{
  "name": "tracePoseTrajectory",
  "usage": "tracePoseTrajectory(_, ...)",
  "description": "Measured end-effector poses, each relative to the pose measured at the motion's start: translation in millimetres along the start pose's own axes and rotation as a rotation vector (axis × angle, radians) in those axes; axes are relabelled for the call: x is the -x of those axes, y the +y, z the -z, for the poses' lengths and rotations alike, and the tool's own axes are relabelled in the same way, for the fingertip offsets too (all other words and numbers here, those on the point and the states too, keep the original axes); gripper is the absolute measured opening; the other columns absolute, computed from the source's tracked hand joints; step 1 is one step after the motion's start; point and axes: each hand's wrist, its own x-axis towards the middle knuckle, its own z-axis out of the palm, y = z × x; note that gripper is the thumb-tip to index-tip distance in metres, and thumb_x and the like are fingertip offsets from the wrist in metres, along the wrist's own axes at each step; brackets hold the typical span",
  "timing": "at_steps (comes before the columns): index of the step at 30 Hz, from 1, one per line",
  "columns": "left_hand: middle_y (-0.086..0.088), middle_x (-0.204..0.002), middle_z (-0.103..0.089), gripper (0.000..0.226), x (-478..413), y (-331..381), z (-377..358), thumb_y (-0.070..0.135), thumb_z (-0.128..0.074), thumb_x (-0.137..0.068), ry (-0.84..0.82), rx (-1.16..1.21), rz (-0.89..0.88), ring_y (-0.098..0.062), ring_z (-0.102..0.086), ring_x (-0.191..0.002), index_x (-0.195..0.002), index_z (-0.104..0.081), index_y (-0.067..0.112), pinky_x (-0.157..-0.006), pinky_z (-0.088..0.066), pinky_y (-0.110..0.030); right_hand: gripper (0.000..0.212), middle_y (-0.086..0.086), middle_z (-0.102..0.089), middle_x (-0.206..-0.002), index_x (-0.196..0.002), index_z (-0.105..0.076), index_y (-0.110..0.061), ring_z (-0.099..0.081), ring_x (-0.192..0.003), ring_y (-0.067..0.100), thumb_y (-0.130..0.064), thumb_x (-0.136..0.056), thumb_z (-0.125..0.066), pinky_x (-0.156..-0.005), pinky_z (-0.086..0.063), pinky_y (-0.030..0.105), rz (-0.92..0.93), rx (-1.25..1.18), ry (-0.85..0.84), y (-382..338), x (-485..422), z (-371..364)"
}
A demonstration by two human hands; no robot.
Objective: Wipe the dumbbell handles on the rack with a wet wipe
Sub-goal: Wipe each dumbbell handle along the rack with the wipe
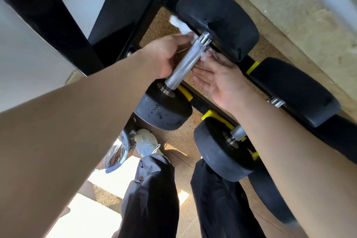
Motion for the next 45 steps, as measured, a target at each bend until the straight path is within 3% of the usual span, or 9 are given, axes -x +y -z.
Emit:
tracePoseTrajectory(5,-0.001,-0.092,-0.077,0.017,3.0,8.1,7.5,0.022,-0.076,-0.088,0.14,0.209,-0.112,-0.014,-0.072,-0.08,-0.1,-0.07,0.012,-0.069,-0.058,-0.025,0.007,0.0,-0.066,-0.079,-0.093,-0.065,-0.013,-0.064,-0.072,0.011,-0.019,-0.097,-0.063,-0.064,-0.054,0.024,-0.079,-0.133,0.17,-7.1,-0.1,-16.7)
tracePoseTrajectory(9,0.0,-0.094,-0.077,0.016,8.1,18.1,16.6,0.025,-0.072,-0.092,0.226,0.371,-0.185,-0.012,-0.072,-0.083,-0.101,-0.073,0.012,-0.068,-0.056,-0.022,0.011,0.001,-0.063,-0.075,-0.093,-0.064,-0.008,-0.061,-0.064,0.009,-0.018,-0.094,-0.066,-0.059,-0.052,0.023,-0.138,-0.364,0.158,-10.7,-0.8,-20.5)
tracePoseTrajectory(17,0.006,-0.092,-0.076,0.01,13.4,5.7,-9.2,0.025,-0.073,-0.09,0.227,-0.141,-0.142,-0.01,-0.07,-0.089,-0.099,-0.073,0.019,-0.089,-0.055,-0.033,0.028,0.001,-0.055,-0.076,-0.085,-0.057,-0.01,-0.056,-0.071,0.012,-0.029,-0.104,-0.048,-0.07,-0.048,0.023,-0.13,-0.721,-0.145,4.7,40.1,23.9)
tracePoseTrajectory(23,0.0,-0.1,-0.066,0.02,36.5,14.0,14.2,0.024,-0.058,-0.088,-0.004,-0.141,-0.256,-0.018,-0.052,-0.097,-0.07,-0.065,0.026,-0.092,-0.042,-0.035,0.015,-0.002,-0.057,-0.069,-0.096,-0.063,-0.011,-0.054,-0.063,0.01,-0.022,-0.101,-0.054,-0.06,-0.043,0.022,-0.094,-0.425,-0.059,-9.2,16.5,-15.8)
tracePoseTrajectory(28,0.006,-0.105,-0.069,0.011,22.8,10.4,9.6,0.03,-0.074,-0.083,0.151,-0.302,-0.251,-0.015,-0.062,-0.097,-0.093,-0.075,0.024,-0.083,-0.05,-0.032,0.01,-0.001,-0.05,-0.071,-0.095,-0.06,-0.016,-0.047,-0.064,0.012,-0.018,-0.1,-0.051,-0.063,-0.037,0.024,-0.108,-0.322,-0.22,-10.2,36.9,3.0)
tracePoseTrajectory(31,0.002,-0.109,-0.074,0.01,17.5,11.6,6.0,0.033,-0.075,-0.074,0.181,-0.436,-0.254,-0.018,-0.065,-0.102,-0.083,-0.077,0.028,-0.089,-0.054,-0.034,0.01,-0.001,-0.047,-0.072,-0.101,-0.059,-0.016,-0.045,-0.066,0.012,-0.019,-0.099,-0.05,-0.063,-0.037,0.023,-0.147,-0.247,-0.295,0.4,47.8,21.2)
tracePoseTrajectory(37,0.002,-0.063,-0.064,0.019,37.0,21.2,27.5,0.027,-0.057,-0.059,0.219,-0.441,-0.25,-0.016,-0.059,-0.072,-0.041,-0.058,0.02,-0.07,-0.048,-0.024,0.014,-0.003,-0.055,-0.066,-0.1,-0.064,-0.013,-0.052,-0.061,0.011,-0.018,-0.103,-0.052,-0.058,-0.037,0.025,-0.022,0.036,-0.024,10.4,17.4,-7.7)
tracePoseTrajectory(42,0.0,-0.083,-0.064,0.02,31.6,15.4,25.2,0.023,-0.062,-0.092,0.183,-0.661,-0.313,-0.009,-0.056,-0.076,-0.073,-0.07,0.022,-0.067,-0.045,-0.021,0.011,0.002,-0.051,-0.068,-0.102,-0.059,-0.008,-0.049,-0.065,0.014,-0.011,-0.102,-0.049,-0.063,-0.036,0.026,-0.115,0.083,-0.214,9.3,37.7,18.3)
tracePoseTrajectory(45,0.004,-0.07,-0.06,0.021,37.0,12.1,27.1,0.023,-0.061,-0.088,0.145,-0.816,-0.299,-0.002,-0.052,-0.067,-0.07,-0.069,0.016,-0.065,-0.04,-0.019,0.013,0.001,-0.05,-0.066,-0.098,-0.062,-0.007,-0.048,-0.062,0.013,-0.011,-0.102,-0.05,-0.06,-0.034,0.025,-0.098,0.2,-0.108,16.5,37.1,24.7)
